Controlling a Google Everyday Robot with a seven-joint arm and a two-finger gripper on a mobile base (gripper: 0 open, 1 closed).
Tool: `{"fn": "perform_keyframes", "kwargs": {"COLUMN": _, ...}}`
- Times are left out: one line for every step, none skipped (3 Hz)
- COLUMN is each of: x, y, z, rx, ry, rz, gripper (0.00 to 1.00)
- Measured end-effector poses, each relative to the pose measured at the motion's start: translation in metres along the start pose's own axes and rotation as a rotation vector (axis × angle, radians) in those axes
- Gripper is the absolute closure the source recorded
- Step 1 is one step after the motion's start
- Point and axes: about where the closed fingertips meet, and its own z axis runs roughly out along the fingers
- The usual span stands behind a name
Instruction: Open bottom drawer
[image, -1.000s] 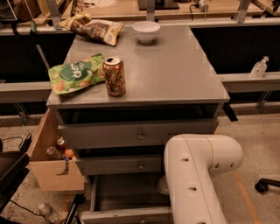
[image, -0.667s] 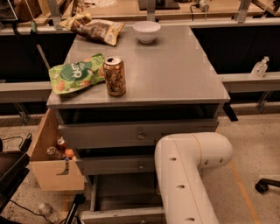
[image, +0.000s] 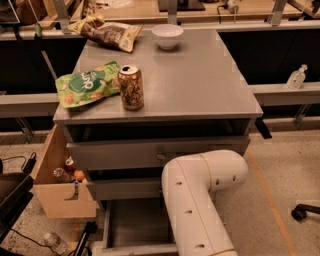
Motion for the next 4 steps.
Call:
{"fn": "perform_keyframes", "kwargs": {"x": -0.001, "y": -0.004, "z": 0.000, "rx": 0.000, "ry": 0.000, "rz": 0.000, "gripper": 1.00}}
{"fn": "perform_keyframes", "kwargs": {"x": -0.006, "y": 0.015, "z": -0.002, "rx": -0.023, "ry": -0.012, "rz": 0.017, "gripper": 1.00}}
{"fn": "perform_keyframes", "kwargs": {"x": -0.035, "y": 0.048, "z": -0.014, "rx": -0.063, "ry": -0.061, "rz": 0.047, "gripper": 1.00}}
{"fn": "perform_keyframes", "kwargs": {"x": -0.036, "y": 0.047, "z": -0.014, "rx": -0.063, "ry": -0.061, "rz": 0.047, "gripper": 1.00}}
